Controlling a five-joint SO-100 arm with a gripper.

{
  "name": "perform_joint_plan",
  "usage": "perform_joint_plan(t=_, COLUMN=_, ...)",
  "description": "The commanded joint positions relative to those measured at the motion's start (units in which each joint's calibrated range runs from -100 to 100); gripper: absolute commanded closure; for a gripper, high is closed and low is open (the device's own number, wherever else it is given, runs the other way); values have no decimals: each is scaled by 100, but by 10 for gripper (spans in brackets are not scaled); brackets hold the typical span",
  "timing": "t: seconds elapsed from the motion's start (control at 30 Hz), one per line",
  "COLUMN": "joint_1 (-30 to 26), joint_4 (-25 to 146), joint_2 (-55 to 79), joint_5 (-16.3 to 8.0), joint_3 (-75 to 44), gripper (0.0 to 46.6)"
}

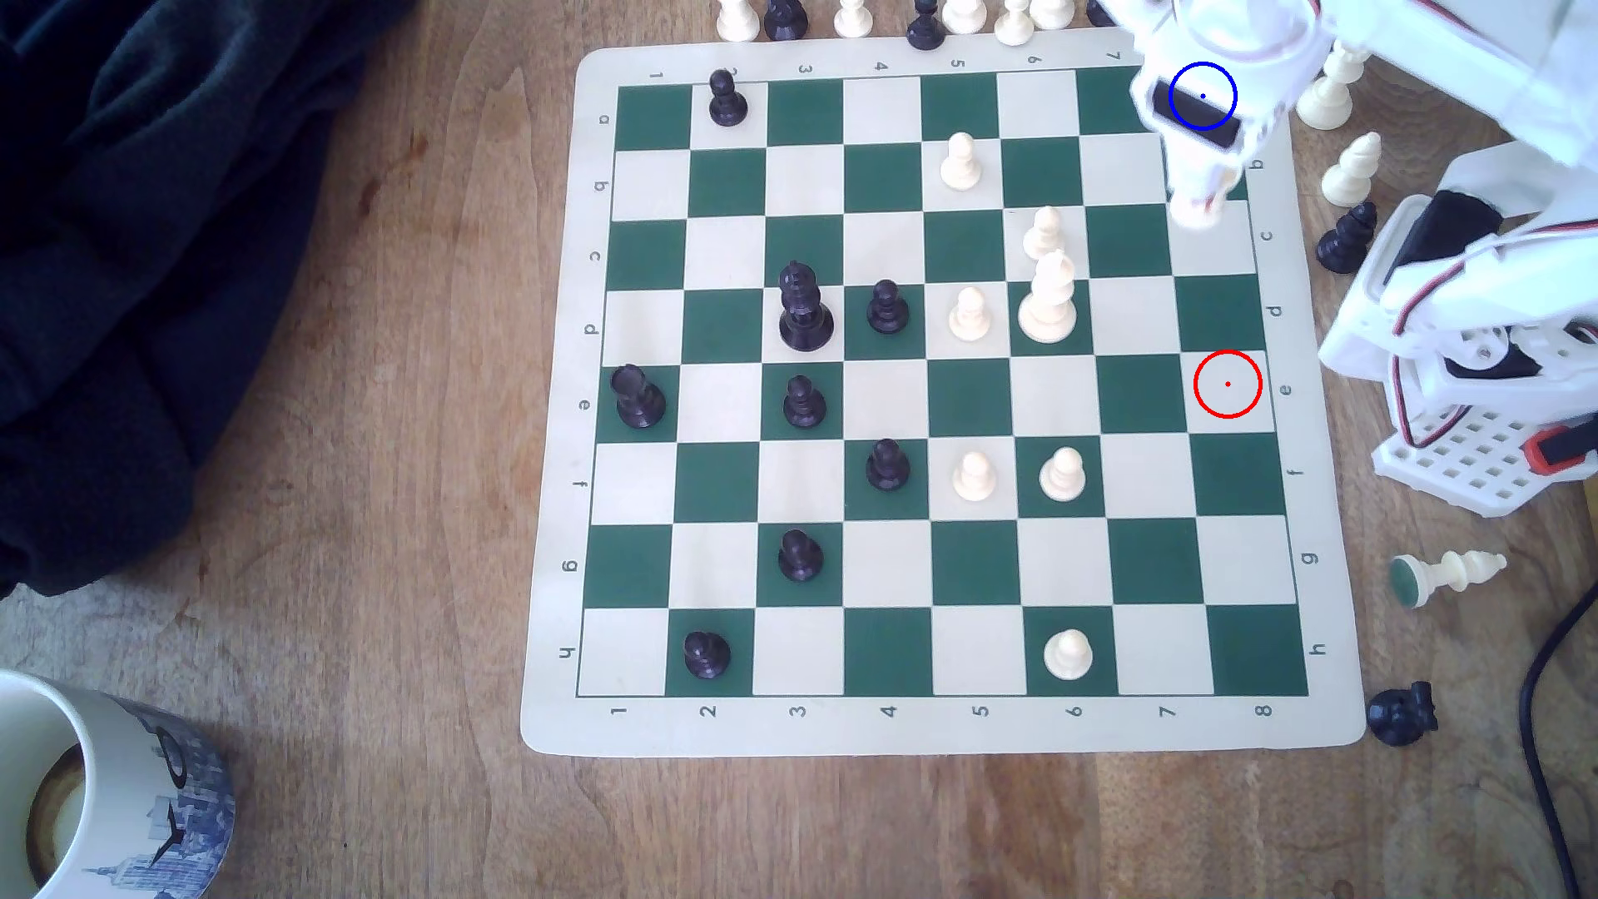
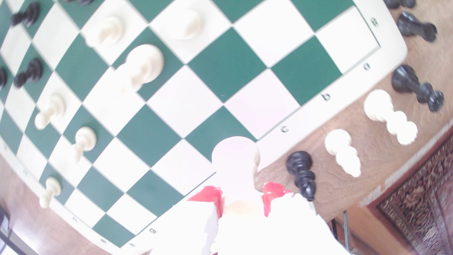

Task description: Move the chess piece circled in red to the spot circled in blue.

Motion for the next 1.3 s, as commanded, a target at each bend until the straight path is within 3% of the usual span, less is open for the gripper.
perform_joint_plan(t=0.0, joint_1=677, joint_4=21, joint_2=4, joint_5=122, joint_3=-413, gripper=464)
perform_joint_plan(t=0.23, joint_1=1662, joint_4=-405, joint_2=267, joint_5=425, joint_3=-350, gripper=464)
perform_joint_plan(t=0.37, joint_1=1850, joint_4=-741, joint_2=641, joint_5=488, joint_3=-331, gripper=464)
perform_joint_plan(t=0.5, joint_1=1920, joint_4=-979, joint_2=836, joint_5=552, joint_3=-304, gripper=464)
perform_joint_plan(t=0.63, joint_1=2030, joint_4=-1323, joint_2=1125, joint_5=708, joint_3=-304, gripper=464)
perform_joint_plan(t=0.67, joint_1=2093, joint_4=-1552, joint_2=1193, joint_5=845, joint_3=-195, gripper=464)
perform_joint_plan(t=1.27, joint_1=2132, joint_4=-2117, joint_2=1880, joint_5=1465, joint_3=-59, gripper=464)
